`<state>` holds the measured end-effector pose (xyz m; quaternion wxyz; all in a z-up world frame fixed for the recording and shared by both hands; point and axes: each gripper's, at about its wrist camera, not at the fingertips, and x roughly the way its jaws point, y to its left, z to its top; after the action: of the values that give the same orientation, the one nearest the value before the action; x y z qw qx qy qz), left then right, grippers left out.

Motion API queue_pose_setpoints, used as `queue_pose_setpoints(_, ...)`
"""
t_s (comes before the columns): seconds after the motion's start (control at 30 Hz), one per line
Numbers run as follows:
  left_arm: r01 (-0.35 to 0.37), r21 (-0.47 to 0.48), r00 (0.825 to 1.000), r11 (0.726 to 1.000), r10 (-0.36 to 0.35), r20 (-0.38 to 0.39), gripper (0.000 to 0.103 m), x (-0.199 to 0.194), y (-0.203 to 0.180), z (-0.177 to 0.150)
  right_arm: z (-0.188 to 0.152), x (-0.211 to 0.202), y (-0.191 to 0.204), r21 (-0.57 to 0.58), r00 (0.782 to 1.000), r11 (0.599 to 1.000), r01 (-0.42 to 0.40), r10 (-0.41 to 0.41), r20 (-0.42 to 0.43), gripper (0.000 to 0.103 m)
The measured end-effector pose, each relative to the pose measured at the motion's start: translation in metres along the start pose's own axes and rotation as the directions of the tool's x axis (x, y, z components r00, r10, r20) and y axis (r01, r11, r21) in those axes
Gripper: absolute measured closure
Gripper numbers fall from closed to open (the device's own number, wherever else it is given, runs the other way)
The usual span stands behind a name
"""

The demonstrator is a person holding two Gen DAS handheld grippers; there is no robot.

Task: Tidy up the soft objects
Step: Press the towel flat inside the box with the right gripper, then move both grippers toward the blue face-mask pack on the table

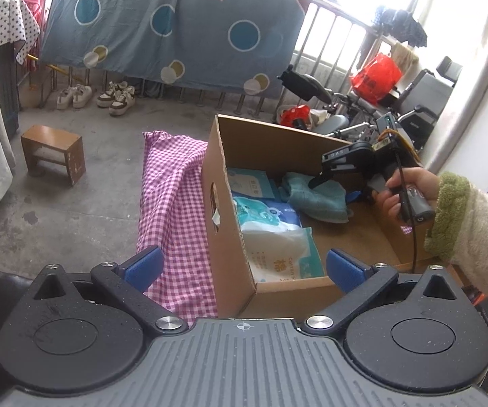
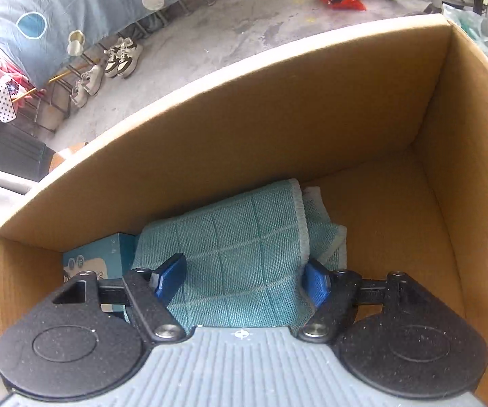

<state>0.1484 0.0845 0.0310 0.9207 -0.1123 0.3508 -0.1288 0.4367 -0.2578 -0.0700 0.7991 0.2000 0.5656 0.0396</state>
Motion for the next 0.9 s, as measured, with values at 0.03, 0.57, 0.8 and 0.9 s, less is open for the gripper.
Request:
queue_pose_setpoints(0.03, -0.007, 0.002, 1.0, 1.0, 0.007, 0.0, 0.0, 0.001, 0.0, 0.0, 0.0, 0.0, 0.001, -0.01, 1.0, 1.0, -0.008, 0.008, 0.009, 0.028)
queue_pose_setpoints(0.57, -0.13, -0.04, 0.99, 0.991, 0.127, -0.065, 0.0, 0.004, 0.001, -0.009, -0.003, -0.053, -0.01, -0.085, 0.99, 0.996, 0.028, -0.016, 0.142, 0.025)
queue_pose_setpoints(0.8, -0.187, -0.013, 0.979, 0.982, 0.185, -0.088, 0.0, -0.002, -0.005, -0.014, -0.026, -0.116, -0.017, -0.111, 0.969, 0.993, -0.039, 0.065, 0.239, 0.019)
queue_pose_setpoints(0.9, -0.195, 0.016, 0.977, 0.981, 0.196, -0.082, 0.0, -0.007, -0.011, -0.016, -0.044, -0.147, -0.022, -0.122, 0.952, 0.989, -0.082, 0.114, 0.285, 0.017)
